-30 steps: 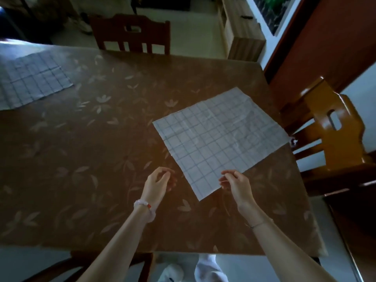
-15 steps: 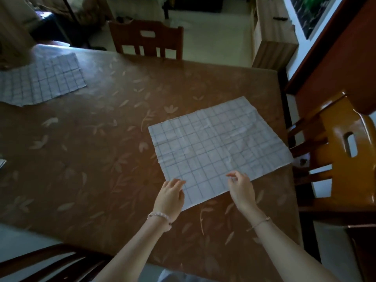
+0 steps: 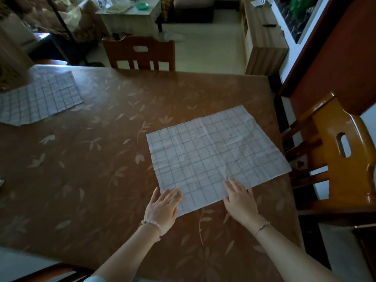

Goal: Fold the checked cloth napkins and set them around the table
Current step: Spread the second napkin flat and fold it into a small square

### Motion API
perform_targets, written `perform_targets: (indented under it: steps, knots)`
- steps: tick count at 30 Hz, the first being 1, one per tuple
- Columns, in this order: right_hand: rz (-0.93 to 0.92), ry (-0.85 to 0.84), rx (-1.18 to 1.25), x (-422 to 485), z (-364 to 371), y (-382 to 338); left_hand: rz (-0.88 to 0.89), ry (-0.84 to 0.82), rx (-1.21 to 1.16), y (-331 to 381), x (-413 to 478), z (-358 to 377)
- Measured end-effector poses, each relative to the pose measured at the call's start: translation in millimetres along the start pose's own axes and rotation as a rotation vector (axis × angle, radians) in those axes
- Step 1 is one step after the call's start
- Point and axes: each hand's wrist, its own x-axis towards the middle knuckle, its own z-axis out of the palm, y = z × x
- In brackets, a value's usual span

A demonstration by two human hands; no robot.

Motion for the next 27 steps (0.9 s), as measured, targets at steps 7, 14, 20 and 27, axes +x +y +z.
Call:
perform_targets:
  steps: [7, 14, 20, 27]
  knots:
    - [-0.038, -0.007, 0.0, -19, 5, -40, 0.011, -0.019, 0.094, -49, 1, -13]
    - [-0.083, -0.026, 0.033, -37, 22, -83, -0.04, -0.015, 0.105, -96, -10, -13]
    - [-0.11, 0.012, 0.146, -49, 33, -99, -0.032, -0.014, 0.178, -109, -19, -24]
    - [0.074, 0.032, 0.099, -46, 30, -67, 0.23, 0.005, -0.103, -53, 8, -19]
